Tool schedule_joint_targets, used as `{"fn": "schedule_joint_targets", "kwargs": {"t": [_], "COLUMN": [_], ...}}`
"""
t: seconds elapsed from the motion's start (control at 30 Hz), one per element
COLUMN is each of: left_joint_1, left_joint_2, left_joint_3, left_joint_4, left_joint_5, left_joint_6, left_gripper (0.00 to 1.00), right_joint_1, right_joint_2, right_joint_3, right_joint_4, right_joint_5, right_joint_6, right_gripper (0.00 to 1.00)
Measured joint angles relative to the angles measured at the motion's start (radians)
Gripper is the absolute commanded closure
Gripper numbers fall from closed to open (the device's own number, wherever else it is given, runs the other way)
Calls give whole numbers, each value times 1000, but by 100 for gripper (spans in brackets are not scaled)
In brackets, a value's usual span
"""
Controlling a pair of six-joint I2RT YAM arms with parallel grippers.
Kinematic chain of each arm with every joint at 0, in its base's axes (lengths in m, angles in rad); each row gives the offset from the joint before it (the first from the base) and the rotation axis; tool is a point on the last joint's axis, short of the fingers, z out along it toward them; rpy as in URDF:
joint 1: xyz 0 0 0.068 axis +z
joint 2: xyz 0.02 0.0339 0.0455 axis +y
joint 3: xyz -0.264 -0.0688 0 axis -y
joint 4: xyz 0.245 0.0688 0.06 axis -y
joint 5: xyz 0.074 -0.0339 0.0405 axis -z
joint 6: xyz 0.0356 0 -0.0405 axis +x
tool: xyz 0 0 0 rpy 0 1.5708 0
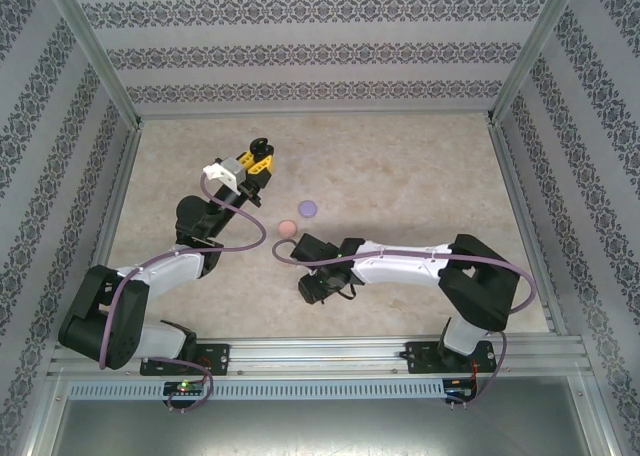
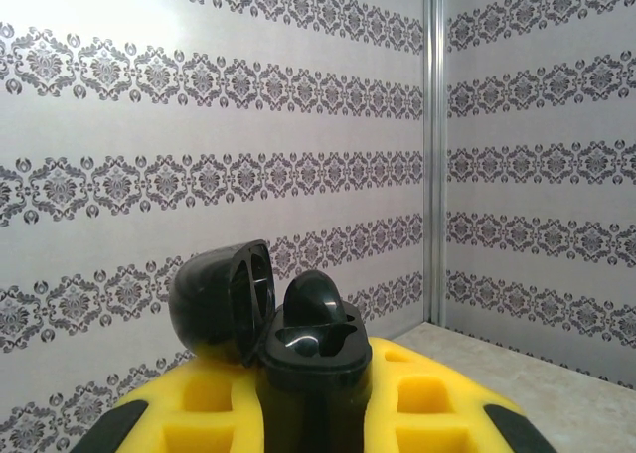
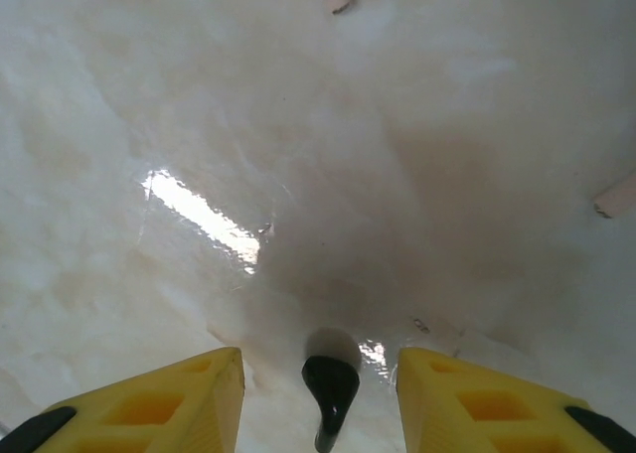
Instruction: Insert the wireless bluetooth earbuds into the charging case
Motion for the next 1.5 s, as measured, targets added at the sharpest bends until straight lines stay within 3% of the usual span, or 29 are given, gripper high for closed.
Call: {"fn": "schedule_joint_targets", "kwargs": {"t": [0.63, 1.23, 1.27, 1.43, 1.5], "left_joint_1": [28, 28, 28, 28, 28], "left_joint_2": [-29, -40, -40, -40, -40], "left_joint_3": [-24, -30, -30, -30, -30], "left_joint_4": [0, -2, -2, -2, -2], "left_joint_5": [1, 0, 0, 0, 0], "left_joint_6": [0, -1, -2, -5, -5], "left_gripper": [100, 100, 100, 100, 100], "right_joint_1": [25, 32, 35, 49, 51], "right_joint_2": [80, 90, 90, 90, 90], "right_joint_3": [39, 53, 53, 53, 58], "right_joint_4": [-66, -85, -85, -84, -93], "right_joint_5": [56, 79, 80, 79, 83], "right_joint_6": [-16, -16, -16, -5, 16], "right_gripper": [60, 74, 72, 48, 44]}}
